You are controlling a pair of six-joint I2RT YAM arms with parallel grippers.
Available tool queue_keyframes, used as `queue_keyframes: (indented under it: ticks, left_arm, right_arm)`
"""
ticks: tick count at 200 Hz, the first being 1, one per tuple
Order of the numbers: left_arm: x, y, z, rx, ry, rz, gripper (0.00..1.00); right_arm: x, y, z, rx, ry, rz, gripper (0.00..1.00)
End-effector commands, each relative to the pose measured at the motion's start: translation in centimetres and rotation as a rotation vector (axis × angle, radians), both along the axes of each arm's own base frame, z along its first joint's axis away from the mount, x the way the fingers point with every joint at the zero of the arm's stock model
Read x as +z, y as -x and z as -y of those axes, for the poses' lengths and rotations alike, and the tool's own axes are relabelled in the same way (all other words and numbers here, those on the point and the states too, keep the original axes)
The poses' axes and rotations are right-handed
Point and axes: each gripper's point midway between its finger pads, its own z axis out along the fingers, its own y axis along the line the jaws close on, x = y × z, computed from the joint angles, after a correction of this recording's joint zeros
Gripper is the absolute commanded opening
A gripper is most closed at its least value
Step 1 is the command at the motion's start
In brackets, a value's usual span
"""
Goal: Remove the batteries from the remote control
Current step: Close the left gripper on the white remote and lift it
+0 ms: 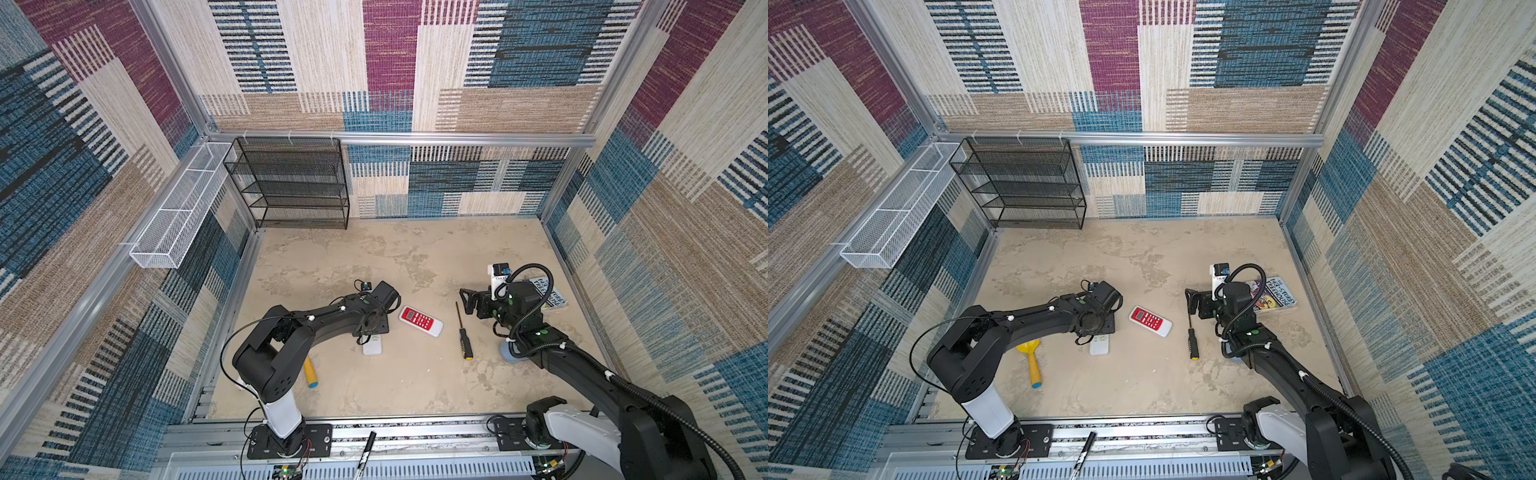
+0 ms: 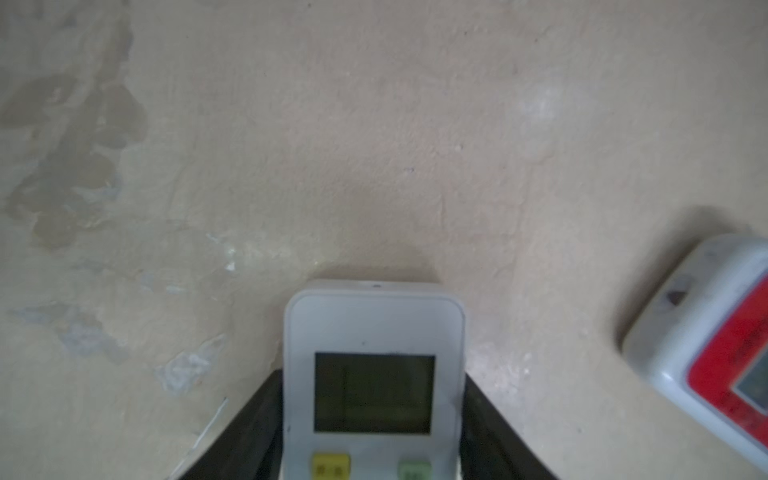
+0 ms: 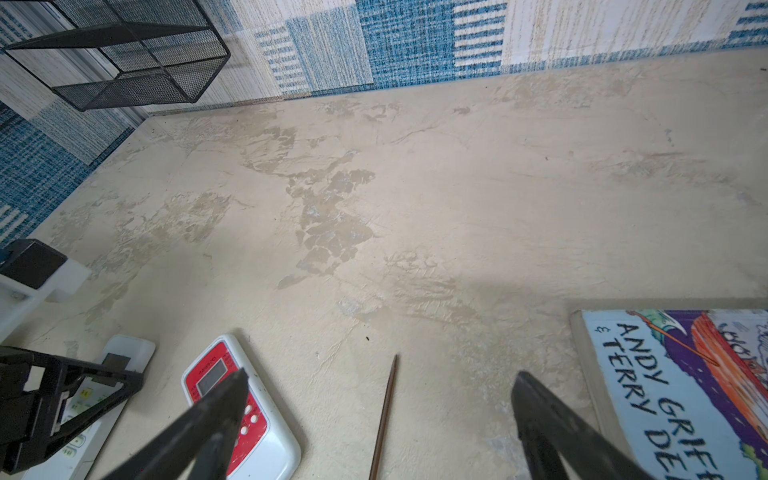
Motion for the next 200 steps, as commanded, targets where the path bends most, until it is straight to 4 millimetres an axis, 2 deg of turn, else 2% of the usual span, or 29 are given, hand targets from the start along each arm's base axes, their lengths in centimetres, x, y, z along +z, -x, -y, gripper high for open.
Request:
queue_keyframes:
  ticks: [1, 22, 42, 95, 143, 200]
  left_arm:
    - [-0.7, 1.1, 0.3, 0.001, 0.036, -0.046, 0.53]
    - [-0.3, 0.8, 0.9, -0.009, 0.081, -0.017, 0.39]
    - [0.6, 0.4, 1.8, -0.028, 0.137, 0.017, 0.34]
    - [5.1, -0.8, 3.7, -0.078, 0.282, 0.158, 0.33]
    - [9.3, -1.5, 5.0, -0.106, 0.389, 0.256, 0.33]
    - [13.6, -2.1, 6.6, -0.126, 0.551, 0.369, 0.33]
  right_arm:
    - [1.1, -0.3, -0.6, 0.020, -0.027, 0.036, 1.00]
    - [1.2, -0.2, -1.2, 0.052, -0.042, 0.041, 1.00]
    - [1.5, 0.0, -2.0, 0.092, -0.062, 0.044, 1.00]
    - [2.2, 1.2, -4.4, 0.219, -0.109, 0.056, 0.99]
    - [3.4, 3.3, -7.2, 0.354, -0.143, 0.091, 0.95]
    - [5.2, 5.6, -12.3, 0.505, -0.215, 0.130, 0.91]
